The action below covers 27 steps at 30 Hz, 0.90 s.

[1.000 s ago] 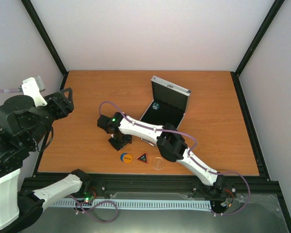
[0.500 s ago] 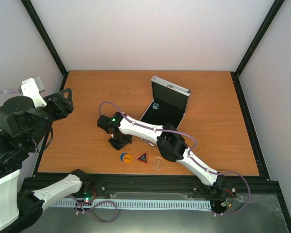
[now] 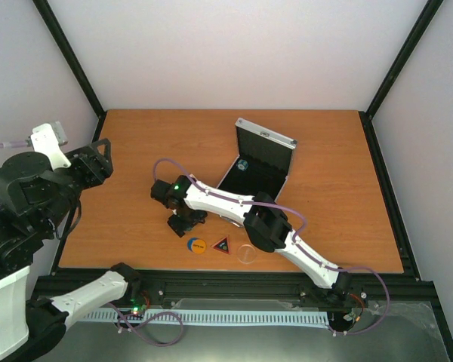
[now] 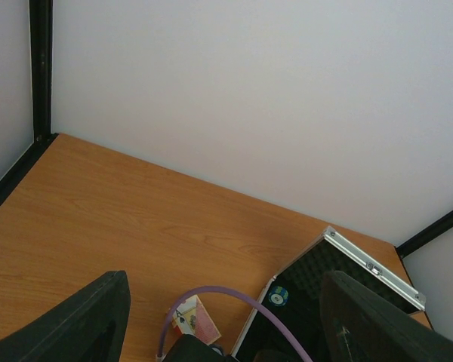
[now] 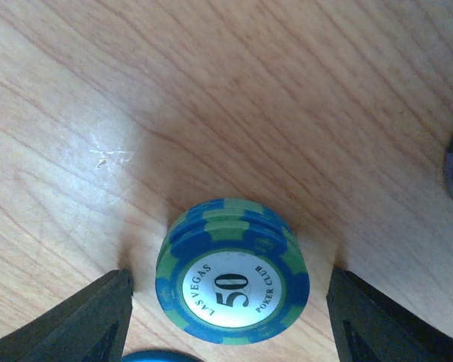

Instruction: Pack up texas hold em set

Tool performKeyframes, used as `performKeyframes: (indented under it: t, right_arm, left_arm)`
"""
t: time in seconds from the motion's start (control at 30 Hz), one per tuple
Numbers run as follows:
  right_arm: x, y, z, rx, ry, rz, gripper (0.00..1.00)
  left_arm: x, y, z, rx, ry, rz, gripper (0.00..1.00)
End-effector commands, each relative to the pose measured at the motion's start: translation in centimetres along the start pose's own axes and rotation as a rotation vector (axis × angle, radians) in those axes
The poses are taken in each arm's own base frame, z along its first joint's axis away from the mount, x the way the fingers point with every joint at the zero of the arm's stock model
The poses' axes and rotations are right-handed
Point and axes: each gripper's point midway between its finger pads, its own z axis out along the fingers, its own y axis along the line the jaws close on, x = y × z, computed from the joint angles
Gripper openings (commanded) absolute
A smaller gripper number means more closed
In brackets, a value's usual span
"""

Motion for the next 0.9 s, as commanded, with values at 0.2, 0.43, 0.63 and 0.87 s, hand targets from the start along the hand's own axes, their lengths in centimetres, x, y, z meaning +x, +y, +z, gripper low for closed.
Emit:
performKeyframes:
  t: [0.2, 0.43, 0.63, 0.87]
  right_arm:
    - [-0.8, 0.2, 1.7, -0.001, 0.006, 0.004, 0.73]
    - [-0.7, -0.1, 2.2, 0.003, 0.019, 0.021, 0.71]
    - [-0.2, -0.4, 2.3, 0.012, 0.038, 0.022, 0.64]
    - [-0.1, -0.3, 2.1, 0.007, 0.038, 0.016, 0.57]
  left_arm:
    - [-0.4, 0.2, -0.3, -0.005, -0.017, 0.002, 0.71]
    - [-0.3, 0.1, -0.1, -0.008, -0.011, 0.012, 0.71]
    - [-0.1, 0.2, 0.0, -0.010, -0.008, 0.012, 0.71]
    - [0.1, 0.5, 0.0, -0.020, -0.008, 0.009, 0.71]
